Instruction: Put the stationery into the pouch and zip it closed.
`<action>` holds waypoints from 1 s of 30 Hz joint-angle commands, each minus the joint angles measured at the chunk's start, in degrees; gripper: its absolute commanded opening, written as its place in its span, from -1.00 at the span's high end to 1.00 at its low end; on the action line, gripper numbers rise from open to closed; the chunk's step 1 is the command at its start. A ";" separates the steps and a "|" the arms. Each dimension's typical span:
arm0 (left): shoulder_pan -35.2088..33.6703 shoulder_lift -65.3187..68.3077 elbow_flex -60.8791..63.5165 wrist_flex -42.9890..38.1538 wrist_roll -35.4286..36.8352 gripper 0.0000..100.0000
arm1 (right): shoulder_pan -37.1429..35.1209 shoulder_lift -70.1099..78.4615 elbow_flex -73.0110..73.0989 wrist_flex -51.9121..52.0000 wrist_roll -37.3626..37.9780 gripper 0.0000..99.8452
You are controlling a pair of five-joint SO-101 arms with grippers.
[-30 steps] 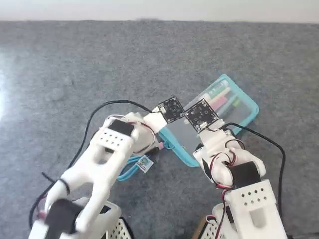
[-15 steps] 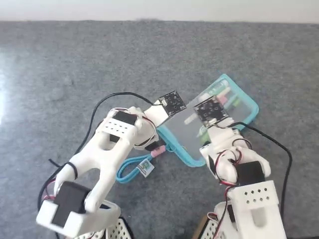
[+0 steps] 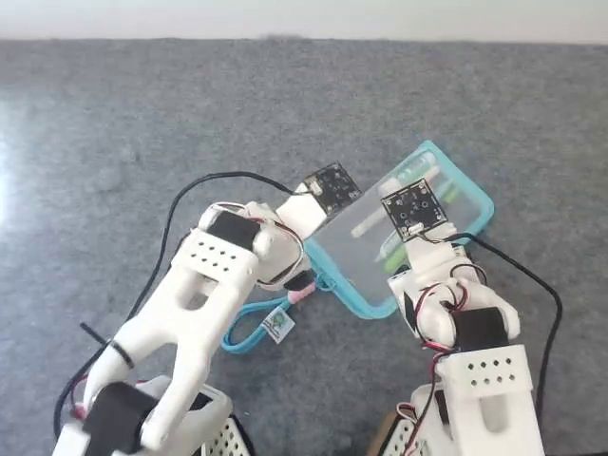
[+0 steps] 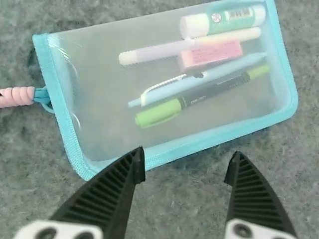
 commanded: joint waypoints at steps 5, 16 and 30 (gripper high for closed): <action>1.85 2.02 4.88 -8.62 2.46 0.49 | 0.66 0.31 -0.44 -1.01 -0.35 0.49; 0.09 16.18 2.95 -13.80 2.37 0.53 | 0.40 0.31 -0.44 -1.01 -0.35 0.49; 0.44 16.18 3.12 -13.36 2.29 0.94 | 0.31 -0.22 2.90 -1.19 -0.35 0.49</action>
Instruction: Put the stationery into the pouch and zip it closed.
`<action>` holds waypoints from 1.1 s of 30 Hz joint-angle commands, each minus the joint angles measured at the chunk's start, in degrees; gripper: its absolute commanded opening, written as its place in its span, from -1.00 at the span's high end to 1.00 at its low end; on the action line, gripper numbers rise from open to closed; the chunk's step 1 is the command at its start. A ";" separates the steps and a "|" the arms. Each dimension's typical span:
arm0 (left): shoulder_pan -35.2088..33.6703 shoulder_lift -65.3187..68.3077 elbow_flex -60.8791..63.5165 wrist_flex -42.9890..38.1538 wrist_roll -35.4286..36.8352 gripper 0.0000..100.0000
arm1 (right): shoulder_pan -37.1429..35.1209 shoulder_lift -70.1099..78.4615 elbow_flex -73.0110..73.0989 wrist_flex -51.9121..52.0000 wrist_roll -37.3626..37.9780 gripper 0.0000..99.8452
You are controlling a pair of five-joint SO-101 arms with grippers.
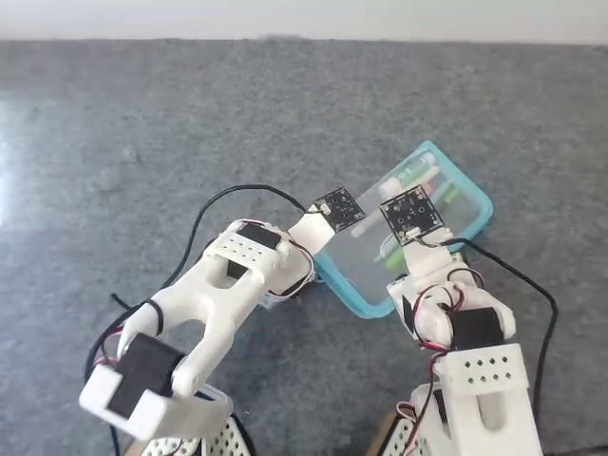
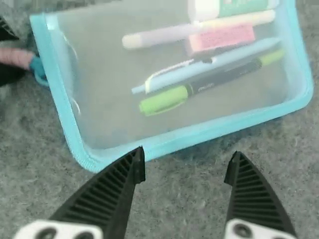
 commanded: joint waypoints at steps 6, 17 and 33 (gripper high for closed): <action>1.93 -0.44 -2.77 2.81 0.44 0.98 | 0.66 -0.22 -0.26 -1.01 -0.44 0.49; 4.13 -19.52 -20.97 22.24 0.88 0.98 | 0.48 -0.22 -0.26 -0.84 -0.18 0.49; 14.24 -5.19 -58.51 37.80 9.23 0.98 | -4.00 -37.67 -0.09 12.70 8.09 0.27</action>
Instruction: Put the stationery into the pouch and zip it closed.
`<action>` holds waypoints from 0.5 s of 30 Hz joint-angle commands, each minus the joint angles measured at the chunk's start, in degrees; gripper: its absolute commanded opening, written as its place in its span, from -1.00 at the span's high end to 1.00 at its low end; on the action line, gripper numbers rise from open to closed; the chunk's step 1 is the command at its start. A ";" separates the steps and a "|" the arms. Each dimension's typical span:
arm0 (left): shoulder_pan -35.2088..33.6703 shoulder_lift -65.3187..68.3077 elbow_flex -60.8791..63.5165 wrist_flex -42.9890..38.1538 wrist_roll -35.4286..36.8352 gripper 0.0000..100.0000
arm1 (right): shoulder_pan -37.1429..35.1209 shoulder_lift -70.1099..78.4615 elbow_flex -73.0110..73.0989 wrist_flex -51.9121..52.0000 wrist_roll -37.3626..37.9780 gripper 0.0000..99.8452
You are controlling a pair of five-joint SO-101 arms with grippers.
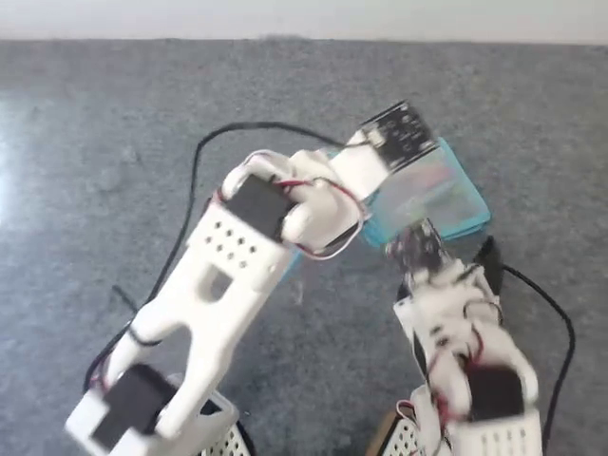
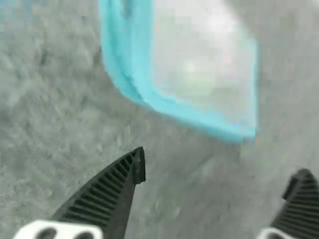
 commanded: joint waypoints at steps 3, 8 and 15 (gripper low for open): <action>2.37 5.36 -18.51 7.91 1.14 0.98 | -2.33 -7.60 -0.26 0.84 1.49 0.31; 2.46 10.20 -31.96 15.47 2.81 0.98 | -2.51 -3.38 -0.35 -4.00 1.93 0.12; 2.37 11.96 -35.12 16.88 3.08 0.98 | -1.63 5.49 -2.64 -11.65 5.10 -0.01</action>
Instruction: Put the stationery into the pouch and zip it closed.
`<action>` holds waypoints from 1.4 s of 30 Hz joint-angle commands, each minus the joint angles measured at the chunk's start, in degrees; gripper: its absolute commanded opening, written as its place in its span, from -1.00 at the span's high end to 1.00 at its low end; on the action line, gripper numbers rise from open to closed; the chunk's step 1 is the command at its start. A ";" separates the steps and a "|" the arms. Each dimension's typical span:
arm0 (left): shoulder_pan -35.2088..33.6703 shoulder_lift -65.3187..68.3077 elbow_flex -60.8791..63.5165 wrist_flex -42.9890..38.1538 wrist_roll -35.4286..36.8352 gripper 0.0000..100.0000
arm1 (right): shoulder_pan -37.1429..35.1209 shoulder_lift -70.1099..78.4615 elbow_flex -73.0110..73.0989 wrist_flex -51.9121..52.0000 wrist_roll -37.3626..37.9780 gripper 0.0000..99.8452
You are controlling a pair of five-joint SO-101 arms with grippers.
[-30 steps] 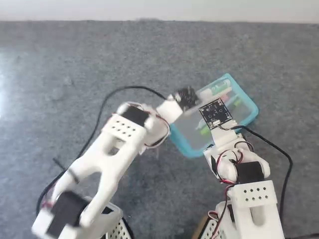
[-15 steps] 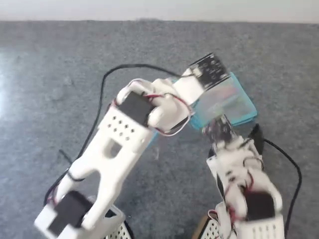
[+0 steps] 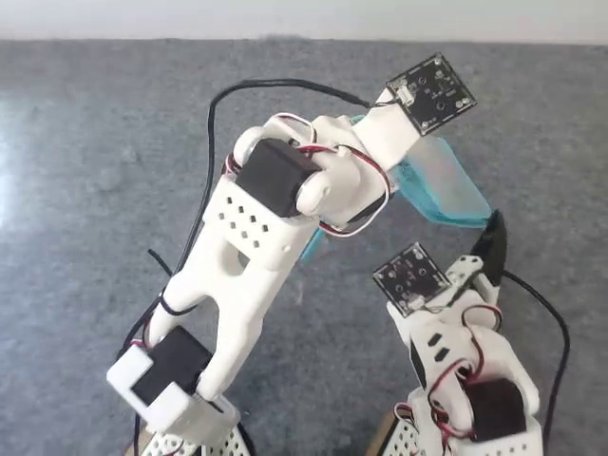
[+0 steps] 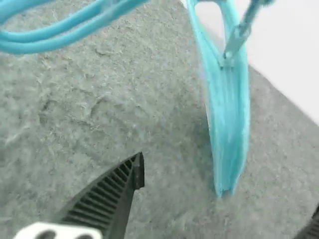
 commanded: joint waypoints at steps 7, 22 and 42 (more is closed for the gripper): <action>-0.18 -1.05 -3.47 2.11 0.70 0.98 | 5.58 15.87 -14.42 -2.42 7.12 -0.01; -2.37 -1.05 -3.56 2.02 0.62 0.98 | 5.58 42.95 -25.05 -8.92 12.40 0.26; -2.37 -0.62 -3.38 2.02 0.62 0.98 | 4.26 43.12 -26.02 -13.32 8.53 0.98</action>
